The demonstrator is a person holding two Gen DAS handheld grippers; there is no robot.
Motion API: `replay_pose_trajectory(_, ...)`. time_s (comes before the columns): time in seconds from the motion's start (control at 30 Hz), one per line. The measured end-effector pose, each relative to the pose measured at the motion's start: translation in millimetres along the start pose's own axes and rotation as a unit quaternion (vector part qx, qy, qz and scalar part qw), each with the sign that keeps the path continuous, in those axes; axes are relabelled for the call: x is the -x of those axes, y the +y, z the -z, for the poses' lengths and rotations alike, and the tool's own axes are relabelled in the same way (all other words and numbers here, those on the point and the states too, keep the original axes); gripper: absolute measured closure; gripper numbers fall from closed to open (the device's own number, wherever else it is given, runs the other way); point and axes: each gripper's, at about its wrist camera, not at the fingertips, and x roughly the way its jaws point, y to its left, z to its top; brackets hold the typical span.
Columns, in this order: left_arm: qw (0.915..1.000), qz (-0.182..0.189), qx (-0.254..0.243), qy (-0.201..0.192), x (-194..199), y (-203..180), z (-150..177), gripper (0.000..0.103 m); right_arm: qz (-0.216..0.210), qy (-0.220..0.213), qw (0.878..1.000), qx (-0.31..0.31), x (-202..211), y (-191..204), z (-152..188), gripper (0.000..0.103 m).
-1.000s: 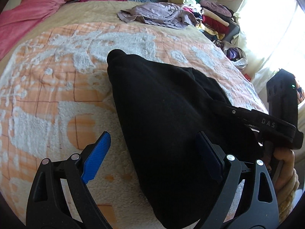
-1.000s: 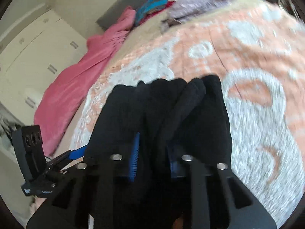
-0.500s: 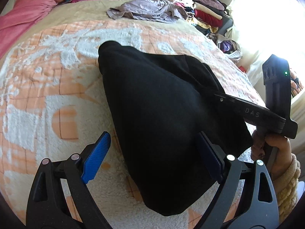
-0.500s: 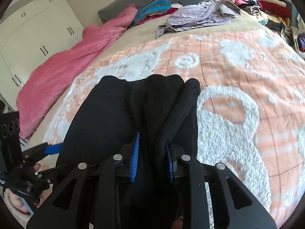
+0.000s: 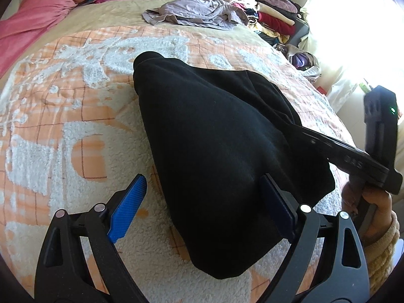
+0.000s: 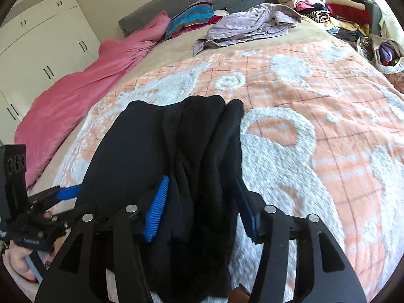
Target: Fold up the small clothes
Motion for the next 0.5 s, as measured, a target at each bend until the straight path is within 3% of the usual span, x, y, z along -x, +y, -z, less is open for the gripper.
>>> replay_pose_trajectory(0.13,1.0,0.0,-0.001,-0.002,4,-1,3,0.02,0.008,-0.016,1.0,-0.003,20,0,11,0.042)
replay_pose_trajectory(0.23,1.0,0.0,-0.004,-0.005,9,-2,5,0.02,0.017,-0.034,0.999,-0.001,38,5,22,0.028)
replay_pose_trajectory(0.3,1.0,0.001,-0.005,-0.007,12,-3,6,0.02,0.023,-0.049,0.999,-0.001,50,9,31,0.025)
replay_pose_trajectory(0.4,0.9999,-0.002,-0.009,-0.01,16,-4,8,0.02,0.045,-0.07,0.997,-0.002,65,14,41,0.012)
replay_pose_trajectory(0.5,0.9999,0.0,-0.008,-0.015,23,-4,10,0.02,0.058,-0.09,0.994,-0.004,79,17,48,0.01)
